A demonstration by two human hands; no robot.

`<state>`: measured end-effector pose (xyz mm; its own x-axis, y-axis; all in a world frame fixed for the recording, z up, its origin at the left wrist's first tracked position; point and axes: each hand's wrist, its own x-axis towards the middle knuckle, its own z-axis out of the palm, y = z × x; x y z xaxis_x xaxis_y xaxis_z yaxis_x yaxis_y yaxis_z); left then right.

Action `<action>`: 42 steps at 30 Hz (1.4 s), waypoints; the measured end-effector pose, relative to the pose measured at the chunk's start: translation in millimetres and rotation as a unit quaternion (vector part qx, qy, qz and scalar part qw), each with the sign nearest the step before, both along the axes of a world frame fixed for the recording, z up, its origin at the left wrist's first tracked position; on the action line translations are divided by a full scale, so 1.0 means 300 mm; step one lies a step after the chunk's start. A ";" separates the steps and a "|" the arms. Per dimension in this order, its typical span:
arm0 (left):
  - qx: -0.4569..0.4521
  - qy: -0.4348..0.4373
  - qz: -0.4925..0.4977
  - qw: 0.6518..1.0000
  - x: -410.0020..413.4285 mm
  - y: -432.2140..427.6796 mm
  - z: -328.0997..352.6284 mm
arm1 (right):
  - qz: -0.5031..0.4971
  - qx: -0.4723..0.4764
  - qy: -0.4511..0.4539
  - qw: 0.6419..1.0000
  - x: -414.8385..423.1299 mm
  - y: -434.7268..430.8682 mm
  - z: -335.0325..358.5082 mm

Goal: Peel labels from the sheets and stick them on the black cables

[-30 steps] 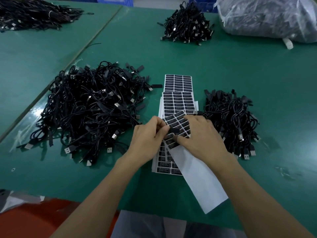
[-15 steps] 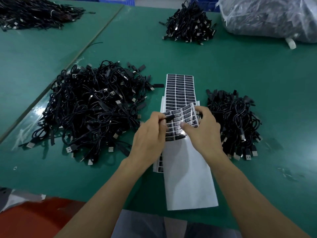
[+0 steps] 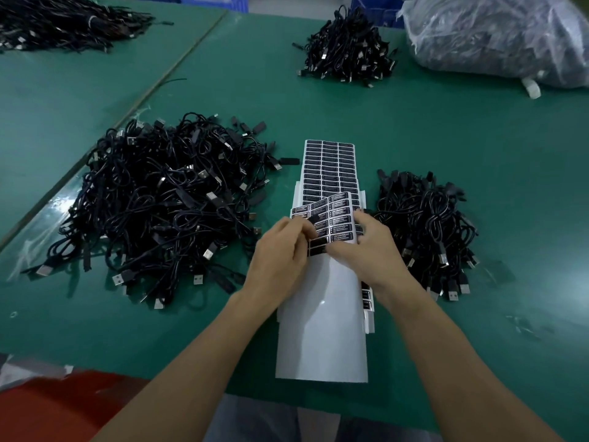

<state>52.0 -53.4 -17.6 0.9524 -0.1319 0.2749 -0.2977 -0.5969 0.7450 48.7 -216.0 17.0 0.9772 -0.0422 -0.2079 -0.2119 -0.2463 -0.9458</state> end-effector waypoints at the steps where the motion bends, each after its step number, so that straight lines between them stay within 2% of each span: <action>1: -0.011 -0.010 -0.002 1.000 -0.002 0.000 -0.002 | -0.010 0.006 0.000 1.000 0.001 0.000 -0.007; 6: -0.016 -0.045 -0.037 0.998 -0.013 0.002 -0.009 | -0.086 0.074 0.022 0.993 0.003 0.018 -0.051; 12: -0.042 -0.029 -0.010 0.999 -0.006 0.000 -0.020 | -0.068 0.132 0.050 0.988 0.006 0.004 -0.051; 27: -0.055 0.013 0.011 0.998 -0.001 -0.006 -0.017 | 0.006 0.100 0.039 0.994 -0.026 -0.003 -0.043; 39: -0.061 0.043 0.022 0.997 0.005 -0.007 -0.016 | -0.015 0.086 0.032 0.996 -0.033 0.008 -0.040; 42: -0.066 0.021 0.024 0.997 0.003 -0.005 -0.015 | -0.044 0.037 0.000 0.998 -0.049 0.024 -0.030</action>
